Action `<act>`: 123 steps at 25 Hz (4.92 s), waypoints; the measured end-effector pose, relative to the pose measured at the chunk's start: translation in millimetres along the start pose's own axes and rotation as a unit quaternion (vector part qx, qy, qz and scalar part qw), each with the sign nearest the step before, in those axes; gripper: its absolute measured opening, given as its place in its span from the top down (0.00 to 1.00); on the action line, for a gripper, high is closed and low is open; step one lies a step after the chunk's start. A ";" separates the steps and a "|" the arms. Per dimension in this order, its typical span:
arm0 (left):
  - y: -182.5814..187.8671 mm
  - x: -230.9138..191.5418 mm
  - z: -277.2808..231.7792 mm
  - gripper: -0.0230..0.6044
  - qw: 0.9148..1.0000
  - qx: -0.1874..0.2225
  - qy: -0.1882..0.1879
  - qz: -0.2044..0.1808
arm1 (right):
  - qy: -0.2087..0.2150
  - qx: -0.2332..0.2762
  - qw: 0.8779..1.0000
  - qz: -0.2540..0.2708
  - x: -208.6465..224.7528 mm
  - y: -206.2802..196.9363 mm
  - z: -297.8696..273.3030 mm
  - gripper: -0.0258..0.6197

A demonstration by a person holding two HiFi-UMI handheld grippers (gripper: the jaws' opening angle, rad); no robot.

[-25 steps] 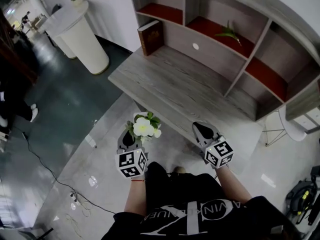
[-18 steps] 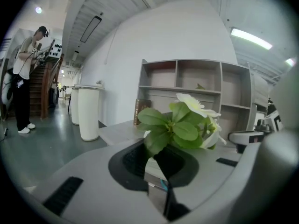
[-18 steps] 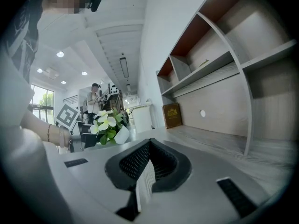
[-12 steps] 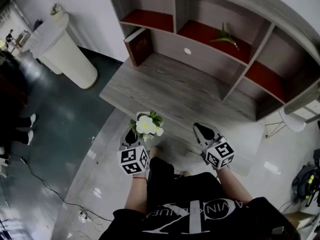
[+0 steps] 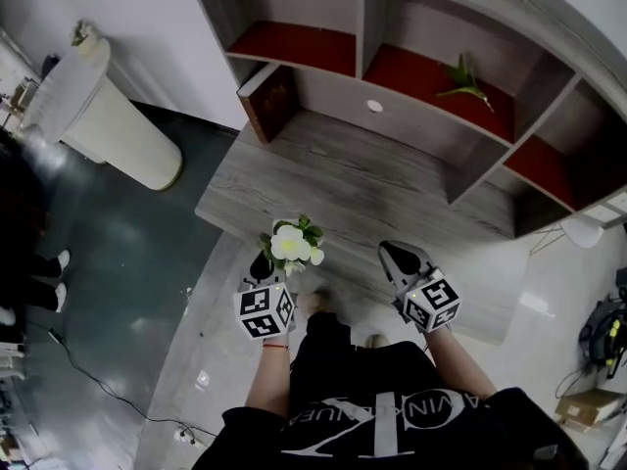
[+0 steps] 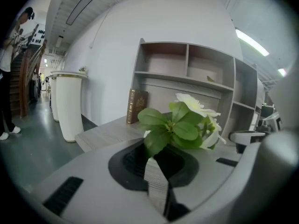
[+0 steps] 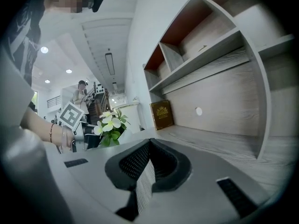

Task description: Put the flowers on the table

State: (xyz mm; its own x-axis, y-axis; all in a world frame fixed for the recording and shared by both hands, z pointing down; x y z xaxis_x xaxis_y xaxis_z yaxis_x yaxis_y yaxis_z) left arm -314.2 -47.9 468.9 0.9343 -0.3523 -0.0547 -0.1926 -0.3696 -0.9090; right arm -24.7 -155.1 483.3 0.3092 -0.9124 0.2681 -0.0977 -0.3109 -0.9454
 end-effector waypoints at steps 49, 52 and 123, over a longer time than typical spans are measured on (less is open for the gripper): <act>23.3 -9.7 -208.3 0.90 0.976 -0.109 -0.181 -0.054 | -0.184 -0.001 0.980 -0.080 13.5 -6.4 -91.6 0.95; 24.9 -8.2 -211.9 0.90 0.976 -0.110 -0.178 -0.054 | -0.185 -0.001 0.979 -0.081 15.0 -5.8 -92.2 0.95; 50.7 -72.7 -120.4 0.96 0.983 -0.008 -0.181 -0.008 | -0.097 0.041 0.994 -0.007 8.3 30.8 -114.1 0.95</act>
State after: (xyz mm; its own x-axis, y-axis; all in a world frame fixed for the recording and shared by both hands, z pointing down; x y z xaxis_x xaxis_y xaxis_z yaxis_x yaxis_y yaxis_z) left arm -428.0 -144.5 476.5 0.9824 -0.0187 -0.1856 -0.1782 -0.3882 -0.9042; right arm -133.0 -202.5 477.6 0.4884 -0.8365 0.2487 -0.0171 -0.2941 -0.9556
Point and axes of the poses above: the fingertips, and each gripper's own axes: z backward along the fingers, x to its right, y out of its top, the point moved 10 cm from there along z, backward along the fingers, and after that the axes turned 10 degrees about y, right-handed, at the moved point
